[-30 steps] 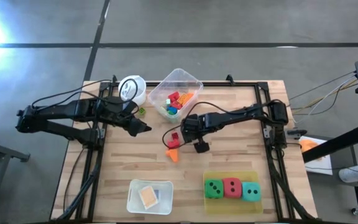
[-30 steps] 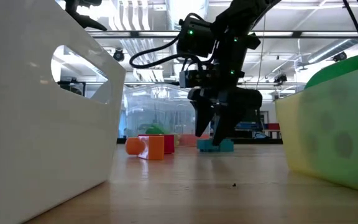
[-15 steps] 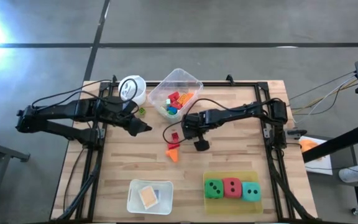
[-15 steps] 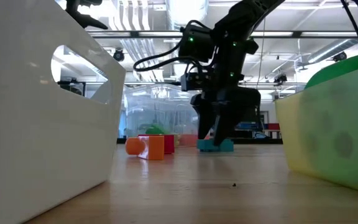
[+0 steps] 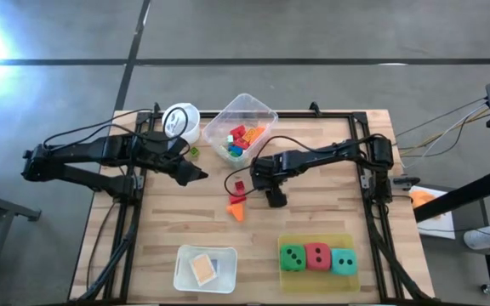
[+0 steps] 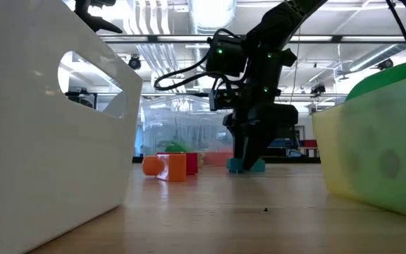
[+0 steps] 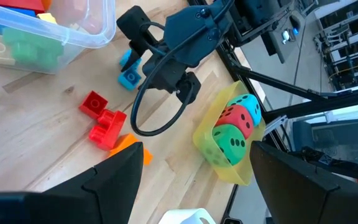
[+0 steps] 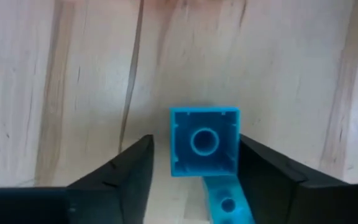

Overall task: Pick & Place Toys
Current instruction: Put the blue game piece into the transparent bin

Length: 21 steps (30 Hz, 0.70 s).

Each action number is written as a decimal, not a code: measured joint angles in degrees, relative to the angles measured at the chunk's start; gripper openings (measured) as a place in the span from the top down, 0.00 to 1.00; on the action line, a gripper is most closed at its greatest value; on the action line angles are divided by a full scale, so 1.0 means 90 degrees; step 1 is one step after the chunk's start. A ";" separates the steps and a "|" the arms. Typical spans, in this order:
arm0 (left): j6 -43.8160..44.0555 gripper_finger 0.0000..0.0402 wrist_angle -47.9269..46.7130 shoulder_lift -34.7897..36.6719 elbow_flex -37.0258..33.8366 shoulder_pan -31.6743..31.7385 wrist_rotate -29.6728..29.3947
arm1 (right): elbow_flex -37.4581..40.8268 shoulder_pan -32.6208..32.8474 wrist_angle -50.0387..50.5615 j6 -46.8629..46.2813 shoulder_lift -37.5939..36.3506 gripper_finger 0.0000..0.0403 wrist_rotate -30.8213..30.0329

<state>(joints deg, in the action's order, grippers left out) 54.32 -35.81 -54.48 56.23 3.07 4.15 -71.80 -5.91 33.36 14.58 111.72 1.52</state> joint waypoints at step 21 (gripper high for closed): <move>0.0022 0.26 -0.0003 0.0000 0.0000 0.0000 0.0024 | -0.0004 0.0038 0.0024 -0.1053 -0.0155 0.68 0.0495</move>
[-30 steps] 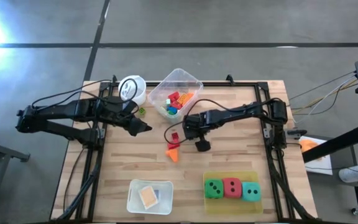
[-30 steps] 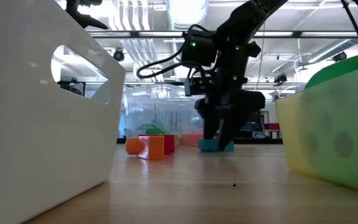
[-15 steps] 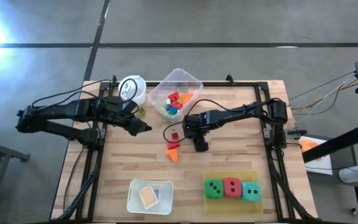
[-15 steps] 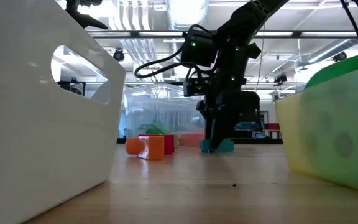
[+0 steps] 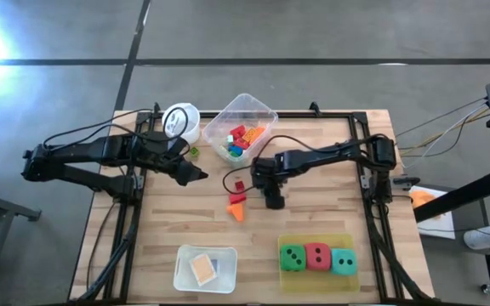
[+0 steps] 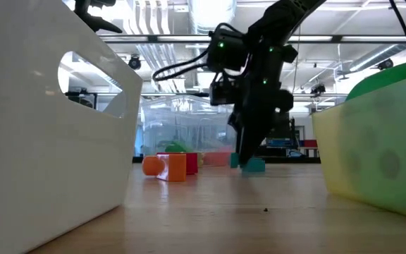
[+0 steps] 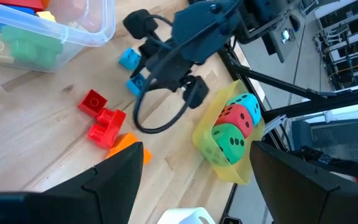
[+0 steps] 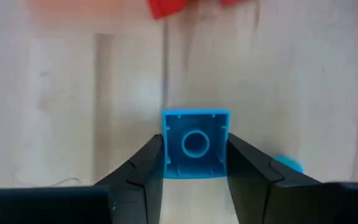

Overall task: Pick & Place Toys
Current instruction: Put the blue game piece into the transparent bin

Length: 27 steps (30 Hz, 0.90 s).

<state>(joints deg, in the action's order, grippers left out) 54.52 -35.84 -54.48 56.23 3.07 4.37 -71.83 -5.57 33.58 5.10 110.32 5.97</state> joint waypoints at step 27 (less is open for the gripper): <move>0.0180 0.26 -0.0040 0.0000 0.0002 0.0001 0.0010 | -0.0618 -0.0235 0.0324 -0.1931 -0.2536 0.68 -0.0558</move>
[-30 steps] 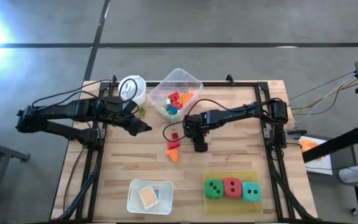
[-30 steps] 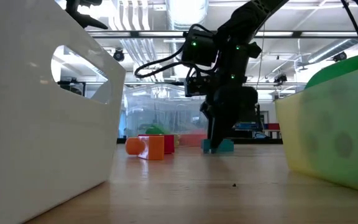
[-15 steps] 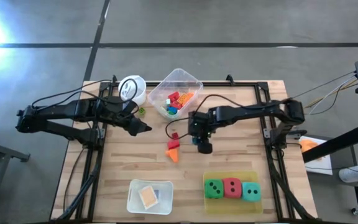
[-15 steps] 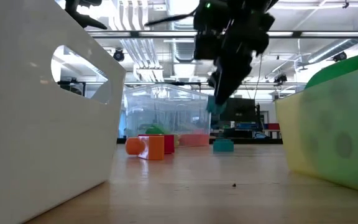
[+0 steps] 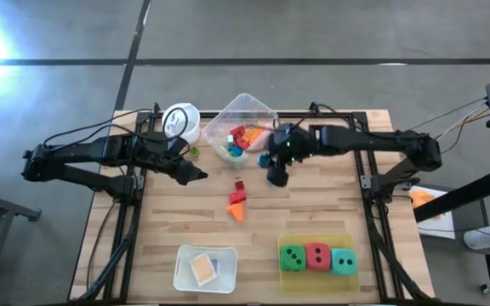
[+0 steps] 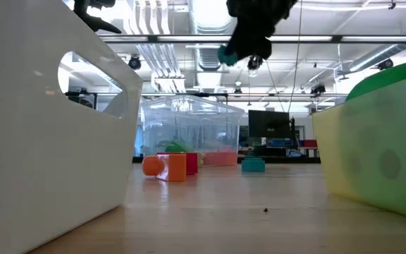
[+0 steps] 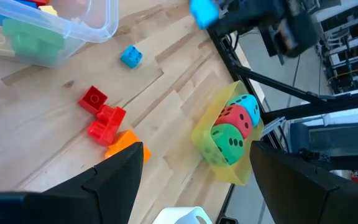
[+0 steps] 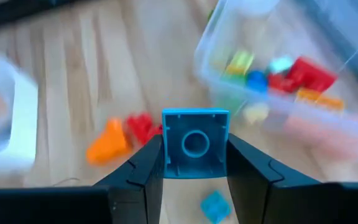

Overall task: Pick & Place Toys
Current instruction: Put the blue game piece into the transparent bin

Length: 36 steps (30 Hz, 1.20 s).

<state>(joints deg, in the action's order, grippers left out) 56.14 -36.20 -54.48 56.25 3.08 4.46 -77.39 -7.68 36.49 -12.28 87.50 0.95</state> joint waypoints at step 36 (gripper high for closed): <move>0.0152 0.26 -0.0156 -0.0002 0.0000 -0.0308 -0.0041 | -0.6219 -0.1816 0.3547 -0.0645 0.4899 0.68 0.0588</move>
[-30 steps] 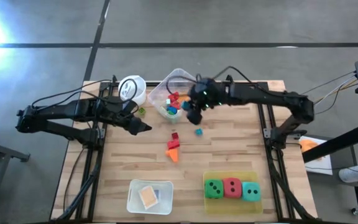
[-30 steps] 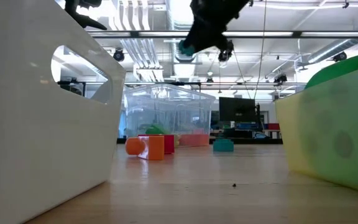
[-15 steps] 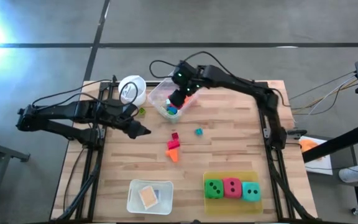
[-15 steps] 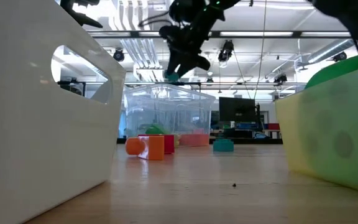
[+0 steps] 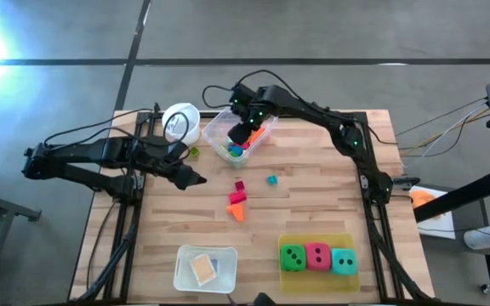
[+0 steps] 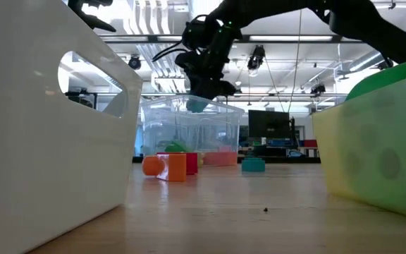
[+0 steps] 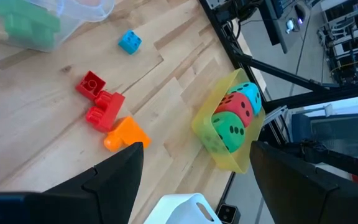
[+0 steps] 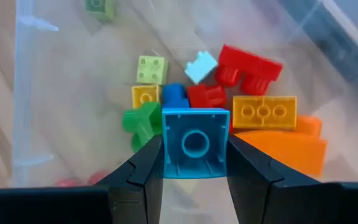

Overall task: Pick & Place Toys
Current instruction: Put the blue game piece into the transparent bin

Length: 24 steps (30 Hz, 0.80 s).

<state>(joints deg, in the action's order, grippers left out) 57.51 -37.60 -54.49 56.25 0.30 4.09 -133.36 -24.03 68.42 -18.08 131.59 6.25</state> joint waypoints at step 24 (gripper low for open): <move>-0.0002 0.26 0.0002 -0.0001 0.0000 -0.0001 0.0001 | 0.1052 0.0024 -0.0699 -0.0154 0.0102 0.68 0.0384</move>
<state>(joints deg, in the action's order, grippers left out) 57.49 -37.58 -54.50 56.25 0.30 4.10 -123.90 -23.81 62.13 -19.47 132.51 9.70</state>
